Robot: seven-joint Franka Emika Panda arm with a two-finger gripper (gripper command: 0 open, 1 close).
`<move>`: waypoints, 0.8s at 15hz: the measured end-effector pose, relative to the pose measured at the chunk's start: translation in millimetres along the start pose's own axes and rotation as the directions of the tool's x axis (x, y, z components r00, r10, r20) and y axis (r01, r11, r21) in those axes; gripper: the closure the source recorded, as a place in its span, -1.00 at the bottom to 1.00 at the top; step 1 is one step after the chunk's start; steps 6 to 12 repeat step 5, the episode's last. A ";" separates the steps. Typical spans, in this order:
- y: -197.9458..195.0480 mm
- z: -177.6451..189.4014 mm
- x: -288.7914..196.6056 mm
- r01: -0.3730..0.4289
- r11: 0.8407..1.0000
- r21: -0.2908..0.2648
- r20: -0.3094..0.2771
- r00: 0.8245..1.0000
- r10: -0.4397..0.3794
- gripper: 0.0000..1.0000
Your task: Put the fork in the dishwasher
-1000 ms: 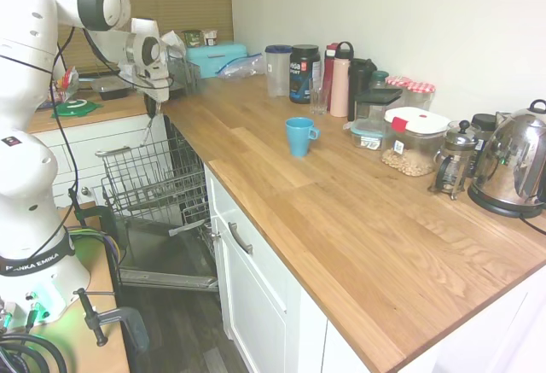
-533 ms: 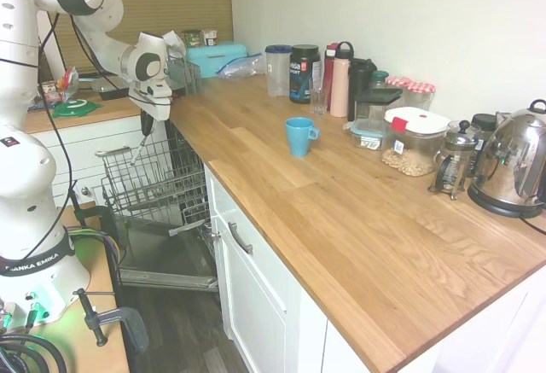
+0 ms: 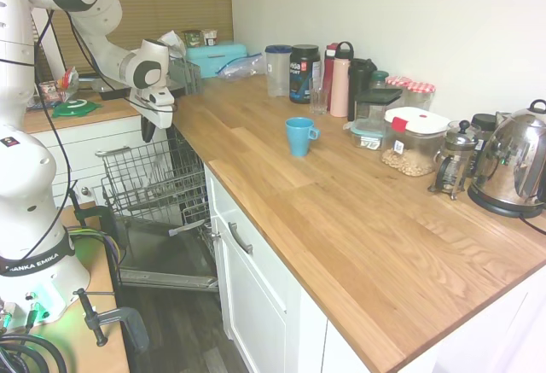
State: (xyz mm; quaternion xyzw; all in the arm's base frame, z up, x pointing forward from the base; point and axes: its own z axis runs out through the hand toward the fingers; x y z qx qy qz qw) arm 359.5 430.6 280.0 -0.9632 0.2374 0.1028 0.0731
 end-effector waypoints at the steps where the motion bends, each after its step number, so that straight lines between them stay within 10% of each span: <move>1: 0.5 -0.3 1.8 -0.004 1.000 0.007 -0.001 1.000 0.004 -1.00; 5: 15.4 -31.7 9.8 -0.046 0.992 0.117 -0.092 0.994 0.057 -1.00; 12: 15.4 -31.7 9.8 -0.046 0.992 0.117 -0.092 0.994 0.057 -1.00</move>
